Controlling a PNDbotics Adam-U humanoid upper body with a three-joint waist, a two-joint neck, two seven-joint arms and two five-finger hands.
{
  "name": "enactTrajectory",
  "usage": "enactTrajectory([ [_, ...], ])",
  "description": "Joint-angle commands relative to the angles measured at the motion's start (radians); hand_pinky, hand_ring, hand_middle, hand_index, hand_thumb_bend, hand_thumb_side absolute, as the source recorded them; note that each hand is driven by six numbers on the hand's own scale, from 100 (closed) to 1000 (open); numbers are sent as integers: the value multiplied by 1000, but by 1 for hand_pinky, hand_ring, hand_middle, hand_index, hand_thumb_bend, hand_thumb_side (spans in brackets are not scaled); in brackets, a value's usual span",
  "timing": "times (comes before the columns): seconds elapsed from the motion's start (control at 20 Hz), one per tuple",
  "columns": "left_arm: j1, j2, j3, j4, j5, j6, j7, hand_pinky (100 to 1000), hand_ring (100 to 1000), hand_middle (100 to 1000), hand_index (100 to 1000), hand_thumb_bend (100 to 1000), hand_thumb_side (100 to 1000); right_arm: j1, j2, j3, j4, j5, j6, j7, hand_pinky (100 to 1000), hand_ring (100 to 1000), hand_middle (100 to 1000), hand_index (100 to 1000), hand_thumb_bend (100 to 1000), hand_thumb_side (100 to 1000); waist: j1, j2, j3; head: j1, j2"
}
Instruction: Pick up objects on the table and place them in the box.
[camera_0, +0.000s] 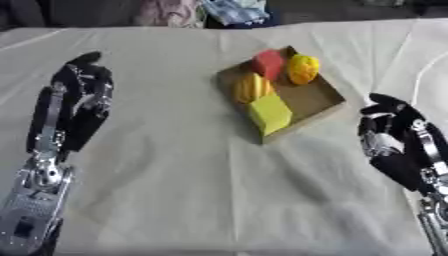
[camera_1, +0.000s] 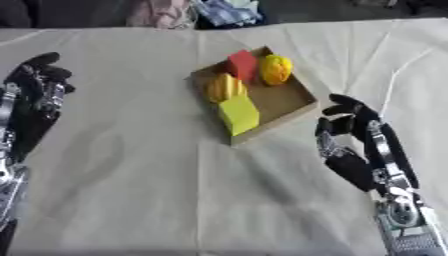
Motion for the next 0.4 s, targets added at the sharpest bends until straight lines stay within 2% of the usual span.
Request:
enactTrajectory([
  [0.05,2,-5,-3,-2,-11,-1,-9,703,593,623,850,100,640,-2,-11,-7,-11,-1,-1,-10,609,595,662,857,100,408,-8,-28,-1,3,5],
  [0.4,8,-23,-3,14,-17,1,-10,702,590,622,847,100,656,0,-9,-11,-11,-4,1,-28,606,591,658,856,100,413,-11,-27,-3,3,5],
])
